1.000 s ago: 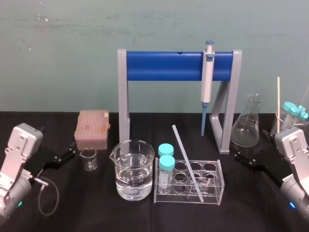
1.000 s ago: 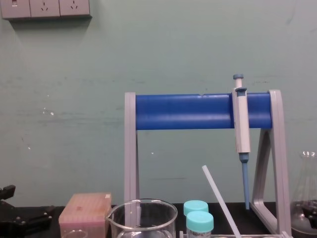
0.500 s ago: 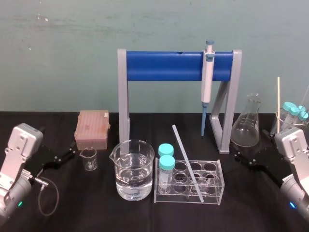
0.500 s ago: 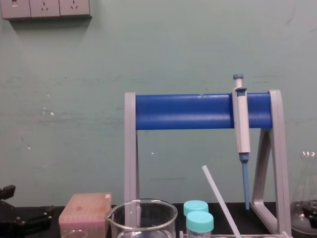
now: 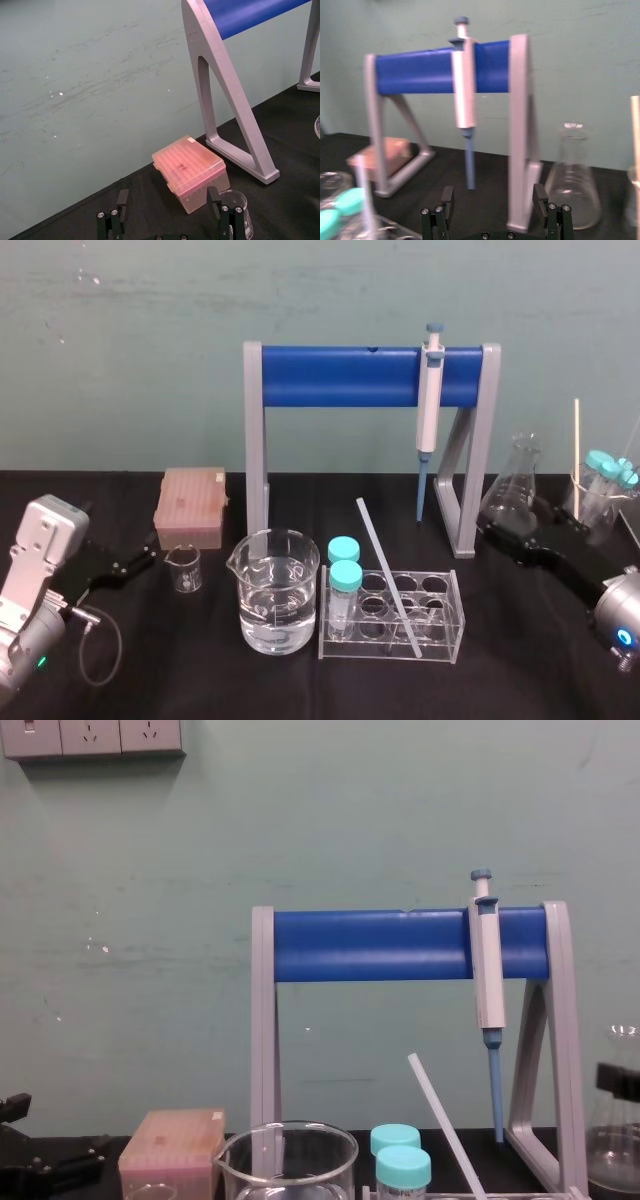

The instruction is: Pick up the stirring rod with one hand, then place it down.

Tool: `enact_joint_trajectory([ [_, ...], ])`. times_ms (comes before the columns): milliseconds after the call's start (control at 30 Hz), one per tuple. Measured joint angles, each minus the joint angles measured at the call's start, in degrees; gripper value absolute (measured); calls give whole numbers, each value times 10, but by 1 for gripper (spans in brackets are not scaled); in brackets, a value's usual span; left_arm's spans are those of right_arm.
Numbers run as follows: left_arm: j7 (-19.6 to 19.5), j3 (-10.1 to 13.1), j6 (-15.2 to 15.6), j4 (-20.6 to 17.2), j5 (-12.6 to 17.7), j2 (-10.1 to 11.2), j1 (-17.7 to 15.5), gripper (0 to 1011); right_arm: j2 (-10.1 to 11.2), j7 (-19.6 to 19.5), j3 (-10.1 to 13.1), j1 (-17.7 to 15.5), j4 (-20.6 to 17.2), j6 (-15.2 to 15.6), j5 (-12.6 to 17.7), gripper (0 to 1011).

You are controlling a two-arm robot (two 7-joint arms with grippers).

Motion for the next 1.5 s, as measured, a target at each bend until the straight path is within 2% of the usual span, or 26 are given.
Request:
enact_joint_trajectory([
  [133,0,0,0,0,0,0,0,1000,9,38,5,-1,-28,40,28,1003],
  [233,0,0,0,0,0,0,0,1000,17,64,1,2,-46,66,38,1003],
  [367,0,0,0,0,0,0,0,1000,28,99,-14,13,-67,92,49,1003],
  [567,0,0,0,0,0,0,0,1000,37,123,-37,33,-78,112,54,1003],
  [600,0,0,0,0,0,0,0,1000,38,129,-46,42,-78,119,54,1003],
  [700,0,0,0,0,0,0,0,1000,38,133,-73,71,-68,139,47,1003],
  [833,0,0,0,0,0,0,0,1000,29,132,-97,102,-52,158,37,1003],
  [867,0,0,0,0,0,0,0,1000,29,132,-97,102,-52,158,37,1003],
  [1100,0,0,0,0,0,0,0,1000,1,119,-136,155,-7,173,4,1003],
  [1267,0,0,0,0,0,0,0,1000,-12,116,-150,172,15,177,-15,1003],
  [1500,0,0,0,0,0,0,0,1000,-27,120,-159,183,36,179,-29,1003],
])
